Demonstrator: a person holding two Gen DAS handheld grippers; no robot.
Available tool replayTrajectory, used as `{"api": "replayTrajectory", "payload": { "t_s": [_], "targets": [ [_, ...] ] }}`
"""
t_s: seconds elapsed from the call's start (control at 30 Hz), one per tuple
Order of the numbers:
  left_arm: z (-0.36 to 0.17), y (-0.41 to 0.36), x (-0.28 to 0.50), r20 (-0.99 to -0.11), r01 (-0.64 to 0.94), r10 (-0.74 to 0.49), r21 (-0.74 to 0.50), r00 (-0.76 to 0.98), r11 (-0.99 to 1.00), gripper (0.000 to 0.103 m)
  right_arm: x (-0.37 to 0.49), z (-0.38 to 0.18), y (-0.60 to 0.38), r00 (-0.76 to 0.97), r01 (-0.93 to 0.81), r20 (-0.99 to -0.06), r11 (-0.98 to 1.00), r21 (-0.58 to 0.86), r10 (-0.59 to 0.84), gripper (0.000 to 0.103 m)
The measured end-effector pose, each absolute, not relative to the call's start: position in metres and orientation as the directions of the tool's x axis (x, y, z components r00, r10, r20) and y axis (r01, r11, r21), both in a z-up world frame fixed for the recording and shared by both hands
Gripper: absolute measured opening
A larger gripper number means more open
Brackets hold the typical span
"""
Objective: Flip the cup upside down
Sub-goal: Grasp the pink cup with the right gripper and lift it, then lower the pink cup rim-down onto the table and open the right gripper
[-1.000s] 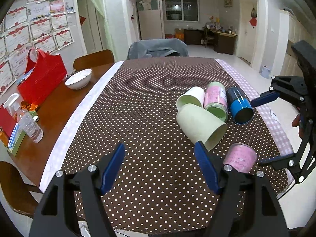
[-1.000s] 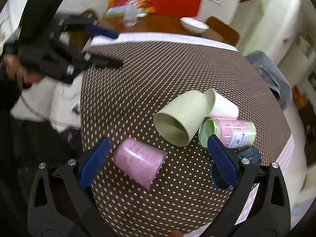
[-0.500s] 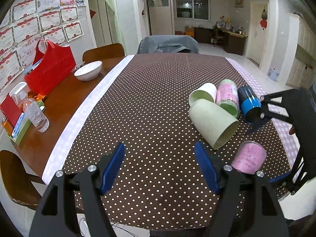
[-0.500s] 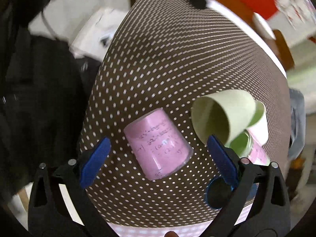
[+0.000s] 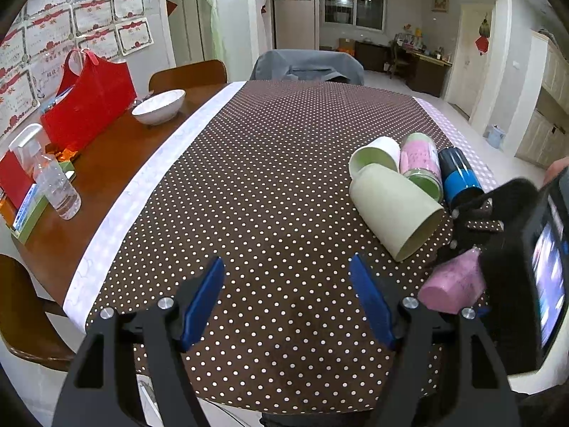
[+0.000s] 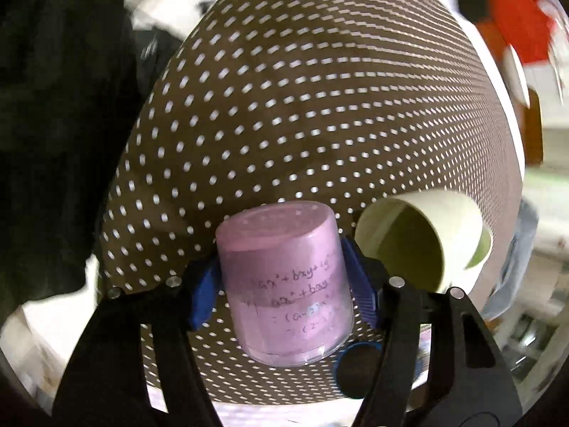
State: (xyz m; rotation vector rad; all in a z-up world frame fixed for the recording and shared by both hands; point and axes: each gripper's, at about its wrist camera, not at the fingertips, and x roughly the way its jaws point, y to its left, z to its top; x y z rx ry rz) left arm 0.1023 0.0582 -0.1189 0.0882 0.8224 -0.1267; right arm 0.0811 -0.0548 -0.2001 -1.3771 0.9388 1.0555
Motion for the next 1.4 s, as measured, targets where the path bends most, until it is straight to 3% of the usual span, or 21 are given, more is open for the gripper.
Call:
{"api": "replayTrajectory", "payload": {
  "t_s": [0.27, 0.5, 0.6, 0.73, 0.83, 1.03, 1.4],
  "targets": [
    [-0.116, 0.042, 0.101, -0.717, 0.246, -0.149, 0.033, 0.681, 0.969, 0.072, 0.119, -0.149, -0.1, 0.257, -0.904, -0.921, 0.411, -0.121, 0.294, 0.063],
    [-0.116, 0.032, 0.092, -0.697, 0.314, -0.225, 0.0, 0.681, 0.95, 0.072, 0.123, -0.137, -0.137, 0.412, -0.625, -0.752, 0.76, 0.177, 0.514, 0.063],
    [-0.121, 0.033, 0.084, -0.694, 0.324, -0.244, -0.016, 0.677, 0.946, 0.072, 0.119, -0.147, -0.143, 0.505, -0.489, -0.669, 0.82, 0.299, 0.545, 0.063],
    [-0.131, 0.043, 0.072, -0.697, 0.317, -0.252, -0.037, 0.671, 0.948, 0.072, 0.11, -0.163, -0.159, 0.632, -0.313, -0.574, 0.849, 0.425, 0.521, 0.063],
    [-0.138, 0.052, 0.066, -0.696, 0.299, -0.236, -0.032, 0.678, 0.954, 0.072, 0.105, -0.169, -0.16, 0.698, -0.24, -0.549, 0.872, 0.427, 0.461, 0.063],
    [-0.143, 0.066, 0.052, -0.679, 0.276, -0.236, -0.051, 0.695, 0.96, 0.072, 0.091, -0.183, -0.154, 0.77, -0.125, -0.545, 0.916, 0.381, 0.332, 0.063],
    [-0.135, 0.056, 0.047, -0.66, 0.289, -0.237, -0.031, 0.713, 0.957, 0.072, 0.082, -0.203, -0.15, 0.776, -0.043, -0.578, 0.936, 0.351, 0.252, 0.065]
  ]
}}
